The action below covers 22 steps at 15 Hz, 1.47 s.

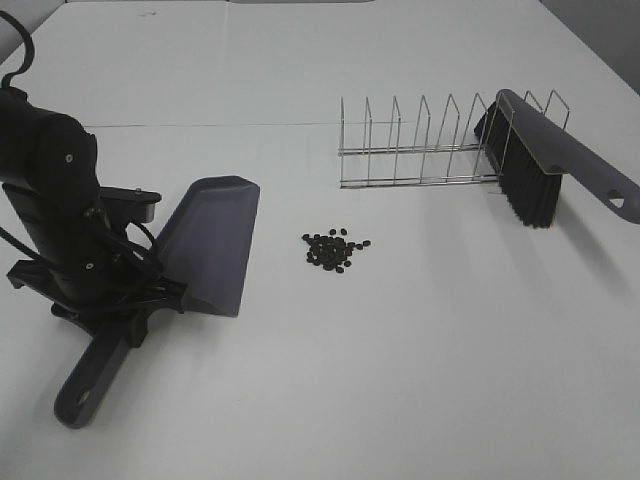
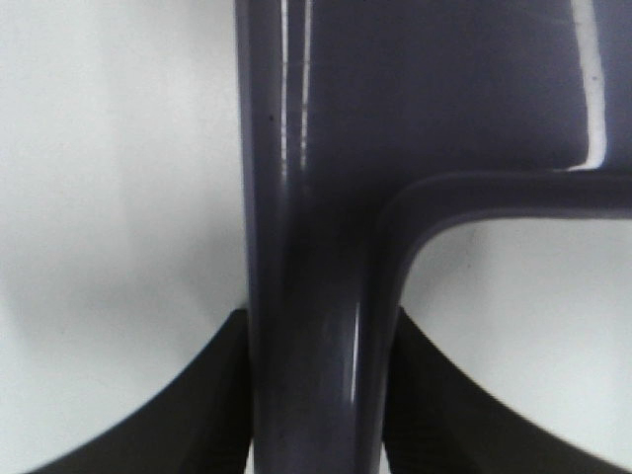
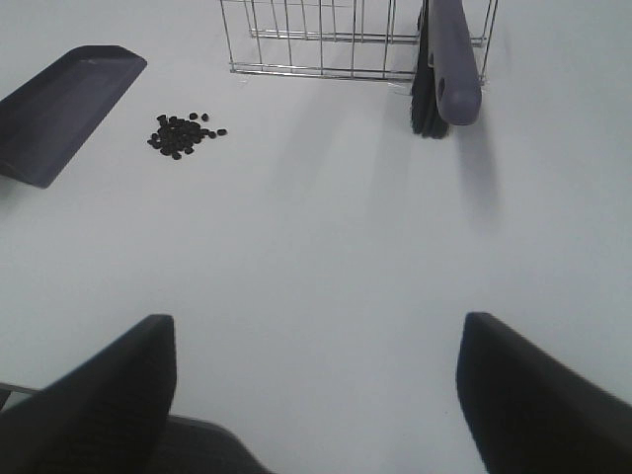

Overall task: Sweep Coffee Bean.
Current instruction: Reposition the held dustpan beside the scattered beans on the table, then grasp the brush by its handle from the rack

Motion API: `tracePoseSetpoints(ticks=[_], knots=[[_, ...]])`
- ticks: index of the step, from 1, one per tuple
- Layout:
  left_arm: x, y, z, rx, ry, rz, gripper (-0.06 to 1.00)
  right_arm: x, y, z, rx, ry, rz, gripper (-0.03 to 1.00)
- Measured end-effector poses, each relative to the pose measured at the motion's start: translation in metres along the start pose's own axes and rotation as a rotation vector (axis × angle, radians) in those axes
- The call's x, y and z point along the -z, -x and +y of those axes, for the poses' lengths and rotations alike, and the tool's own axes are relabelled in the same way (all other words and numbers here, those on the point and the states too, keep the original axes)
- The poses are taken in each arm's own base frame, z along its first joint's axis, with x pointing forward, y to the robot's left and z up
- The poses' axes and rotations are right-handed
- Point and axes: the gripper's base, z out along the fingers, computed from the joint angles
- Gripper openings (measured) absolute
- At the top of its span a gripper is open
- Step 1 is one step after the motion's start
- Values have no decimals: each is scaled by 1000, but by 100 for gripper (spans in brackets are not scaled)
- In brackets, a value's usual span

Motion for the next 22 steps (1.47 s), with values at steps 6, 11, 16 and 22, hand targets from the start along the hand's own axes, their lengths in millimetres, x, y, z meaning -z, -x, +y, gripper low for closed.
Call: tracePoseSetpoints(ticks=[6,11,16,22], knots=[[33,-10,3,-12,9,-7,33,0,0,0,0,0,0,70],[42,-13,4,-20,13,-23,33,0,0,-1,7,-16,3,70],[42,-13,4,-20,12,-24,33,-22,24,-7,-39,-13,150,73],[42,-13,4,-21,12,-26,33,-90,132,-25,-172,-20,396,91]])
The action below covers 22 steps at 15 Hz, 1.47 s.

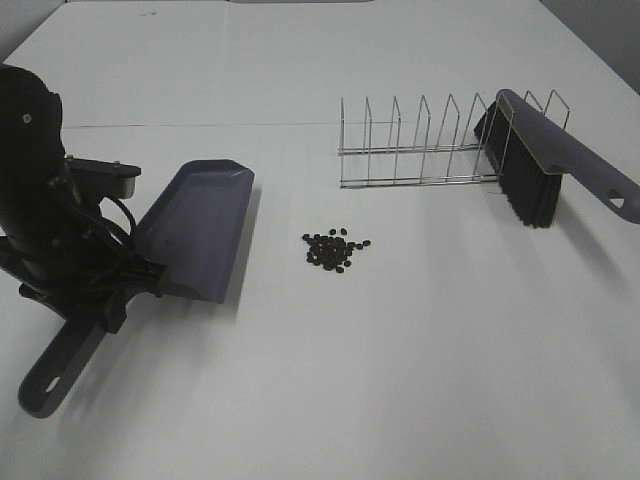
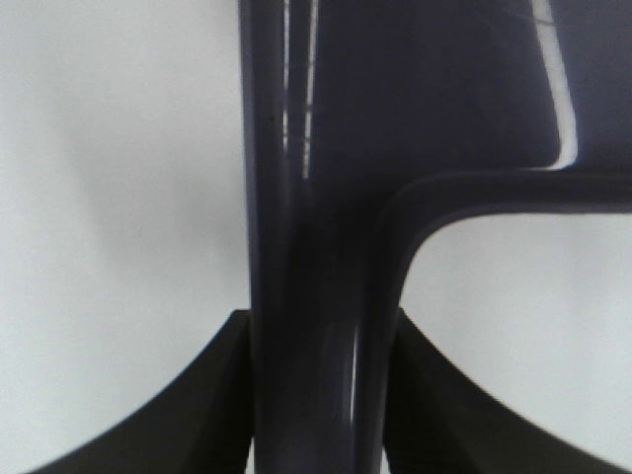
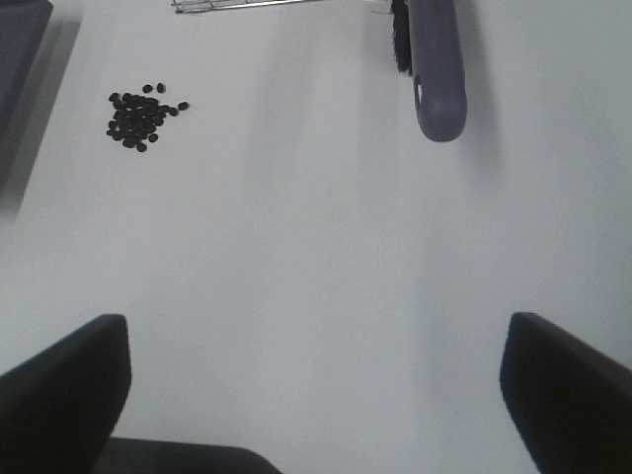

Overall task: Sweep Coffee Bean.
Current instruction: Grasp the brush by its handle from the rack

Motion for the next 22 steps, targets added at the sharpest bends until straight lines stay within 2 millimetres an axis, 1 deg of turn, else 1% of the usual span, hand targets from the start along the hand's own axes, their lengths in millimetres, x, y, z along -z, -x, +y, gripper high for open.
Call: tracePoseSetpoints(ticks=[1,3,5,6,7,9,10,12,13,16,19,20,22], knots=[[0,0,0,0,0,0,33,-8,14,0,-3,-1,29,91],[0,0,0,2,-2,0,33,-55,64,-4,-14,-14,160,91],[0,0,0,-1,-2,3,33,-96,106,-6,-17,-18,222,91],[0,0,0,-5,-2,4,33,-121,123,-8,-5,-18,263,91],[0,0,-1,-4,-6,4,33,-159,150,-11,37,-9,339,91],[0,0,-1,-6,-6,4,33,-188,171,-15,92,-17,380,91],[0,0,-1,-7,-6,4,33,-197,174,-16,102,-24,393,91],[0,0,-1,-7,-6,4,33,-223,191,-23,157,-60,398,91],[0,0,-1,-8,-6,4,33,-235,197,-26,169,-77,402,91],[0,0,-1,-11,-6,4,33,-270,205,-37,161,-92,421,91],[0,-2,0,-11,-3,19,33,-302,206,-61,119,-78,432,91],[0,-3,-1,-7,-6,29,33,-310,207,-65,114,-73,431,91],[0,-3,-1,1,-16,32,33,-330,203,-65,94,-33,445,91]])
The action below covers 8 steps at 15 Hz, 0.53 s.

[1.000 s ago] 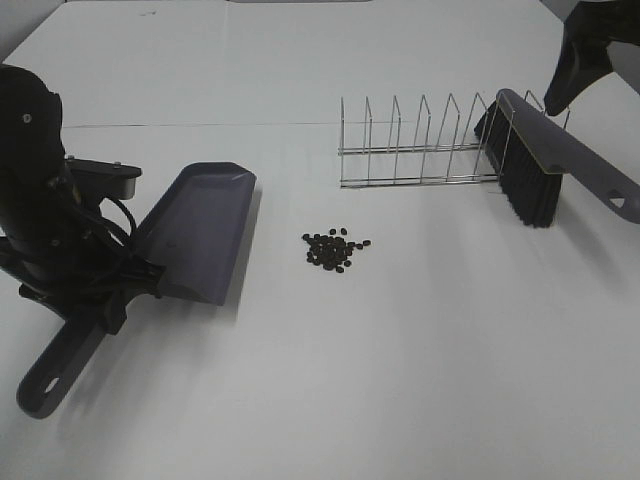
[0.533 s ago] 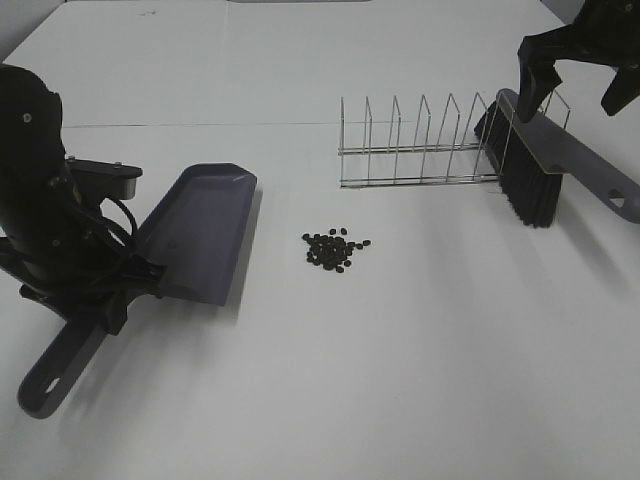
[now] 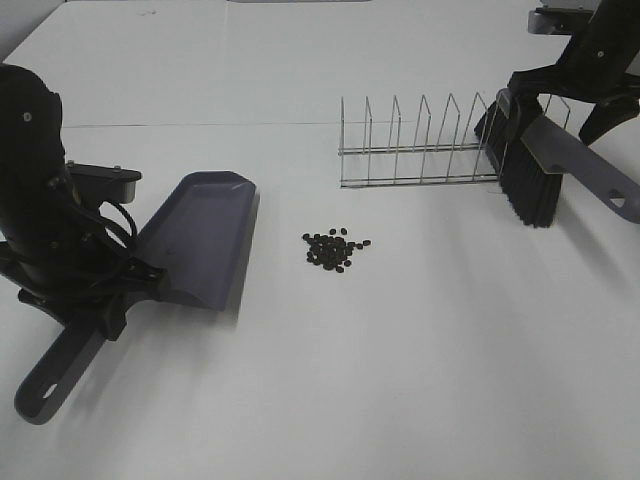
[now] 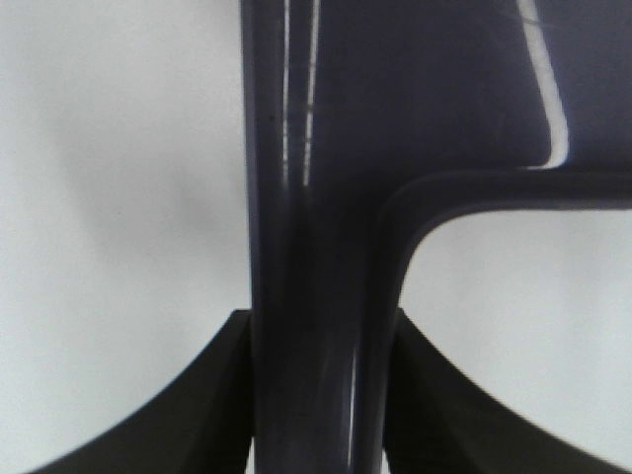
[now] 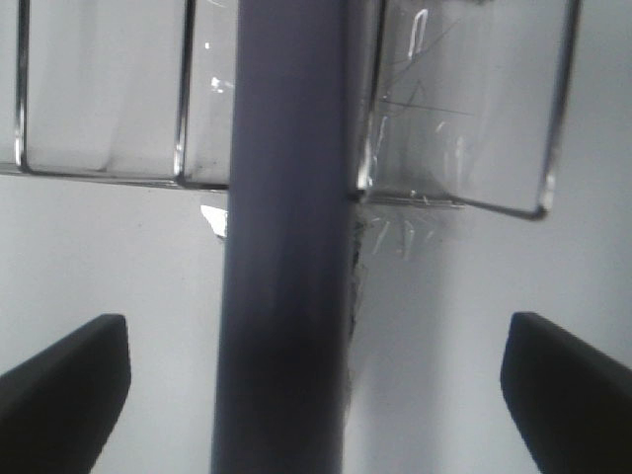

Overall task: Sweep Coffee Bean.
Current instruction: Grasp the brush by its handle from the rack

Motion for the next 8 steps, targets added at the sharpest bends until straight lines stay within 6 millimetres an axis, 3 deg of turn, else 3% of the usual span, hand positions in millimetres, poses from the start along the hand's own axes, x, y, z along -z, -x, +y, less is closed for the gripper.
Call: tracePoseSetpoints(ticks=[1,2,5,7,8], knots=[[0,0,0,0,0,0,33,0,0,0,0,0,0,91],[0,0,0,1,-2,0,33,-18,-1,2,-15,38,27,89],[0,0,0,2,-3,1,33,-34,-3,1,-16,44,59,85],[0,0,0,2,-3,1,33,-31,-1,1,-14,42,48,72],[0,0,0,2,-3,1,33,-27,2,1,-9,40,30,59]])
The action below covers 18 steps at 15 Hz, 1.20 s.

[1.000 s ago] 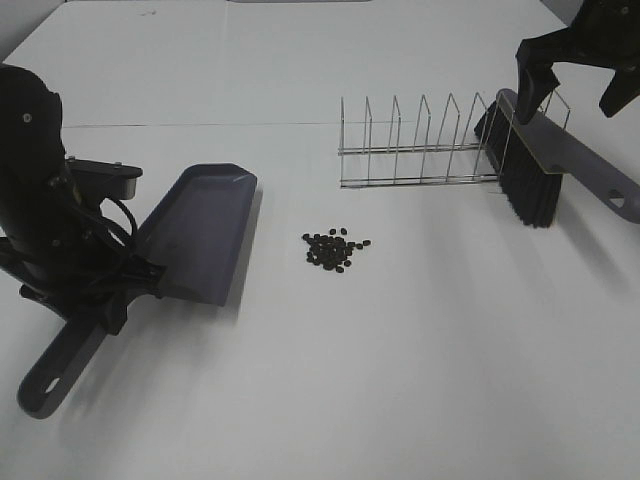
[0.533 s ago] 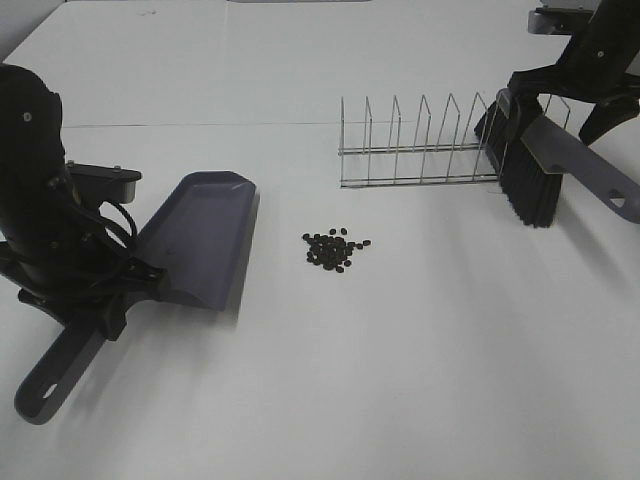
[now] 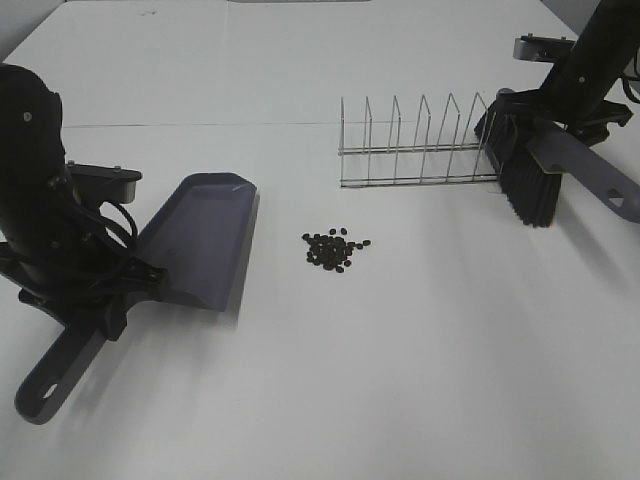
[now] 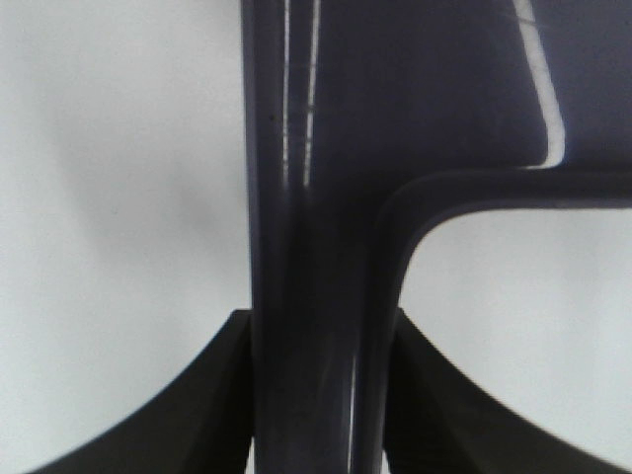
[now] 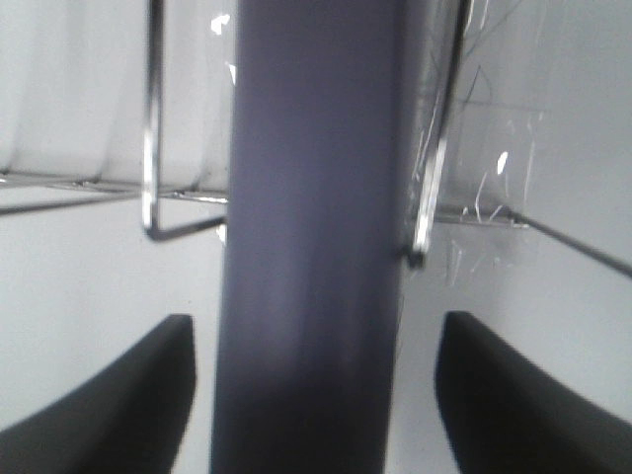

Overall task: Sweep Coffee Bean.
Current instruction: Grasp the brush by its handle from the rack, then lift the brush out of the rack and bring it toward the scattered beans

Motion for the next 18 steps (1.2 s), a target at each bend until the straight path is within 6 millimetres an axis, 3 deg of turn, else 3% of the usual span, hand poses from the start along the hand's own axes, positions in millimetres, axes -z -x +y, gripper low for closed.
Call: tracePoseSetpoints(ticks=[2,9,12,15,18], knots=[[0,0,0,0,0,0,33,7,5,0,3,-3,-31,30],[0,0,0,0,0,0,33,7,4,0,-14,-1,-27,31],[0,0,0,-1,0,0,33,13,0,2,-96,2,-21,31],[0,0,0,-1,0,-1,33,63,-13,9,-119,-10,-66,31],[0,0,0,-1,-1,-3,33,95,-31,16,-121,-15,-84,31]])
